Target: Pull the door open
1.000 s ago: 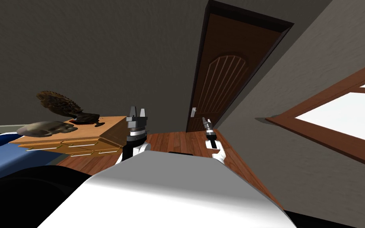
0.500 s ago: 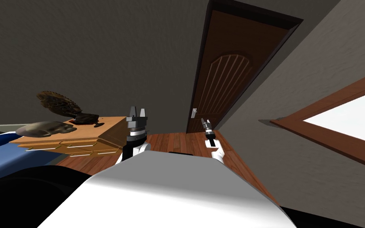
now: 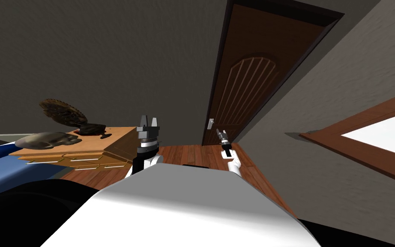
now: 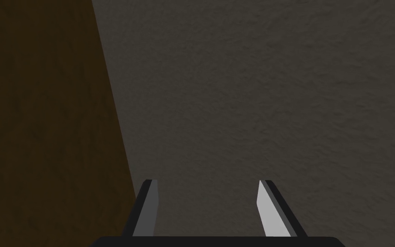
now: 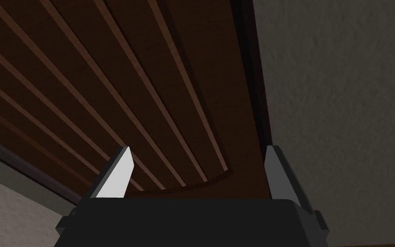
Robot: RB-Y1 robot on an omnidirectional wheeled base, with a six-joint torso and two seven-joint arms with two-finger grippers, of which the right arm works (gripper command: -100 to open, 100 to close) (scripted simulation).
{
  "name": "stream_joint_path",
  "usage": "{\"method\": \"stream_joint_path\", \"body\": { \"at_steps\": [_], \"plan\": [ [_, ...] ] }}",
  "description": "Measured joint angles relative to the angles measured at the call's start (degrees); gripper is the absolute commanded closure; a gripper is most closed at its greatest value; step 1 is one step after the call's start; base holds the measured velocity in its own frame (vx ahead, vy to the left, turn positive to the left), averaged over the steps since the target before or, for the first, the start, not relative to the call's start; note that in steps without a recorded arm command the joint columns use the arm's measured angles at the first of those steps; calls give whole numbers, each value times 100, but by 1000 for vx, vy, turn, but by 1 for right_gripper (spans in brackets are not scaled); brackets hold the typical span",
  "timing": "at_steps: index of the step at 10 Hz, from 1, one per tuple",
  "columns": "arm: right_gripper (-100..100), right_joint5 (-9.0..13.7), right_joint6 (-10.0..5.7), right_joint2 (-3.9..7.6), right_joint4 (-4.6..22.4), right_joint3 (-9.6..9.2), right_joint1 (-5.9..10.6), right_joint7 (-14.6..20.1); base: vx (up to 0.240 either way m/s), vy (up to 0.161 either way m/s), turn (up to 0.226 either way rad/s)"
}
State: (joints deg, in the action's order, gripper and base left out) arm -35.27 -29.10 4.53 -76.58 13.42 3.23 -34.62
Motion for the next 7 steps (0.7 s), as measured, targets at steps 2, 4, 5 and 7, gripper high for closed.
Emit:
{"method": "stream_joint_path", "body": {
  "at_steps": [2, 4, 5, 7],
  "plan": [
    [-100, -178, 7, 17, 259, 70, 119, -113, 62, -15, 27],
    [-100, -296, 24, 33, 441, 116, 227, -198, 65, -11, 25],
    [-100, -387, 5, 18, 633, 176, 330, -293, 94, -15, 49],
    [-100, -587, 20, -1, 927, 251, 496, -465, 92, -25, 33]
  ]
}}
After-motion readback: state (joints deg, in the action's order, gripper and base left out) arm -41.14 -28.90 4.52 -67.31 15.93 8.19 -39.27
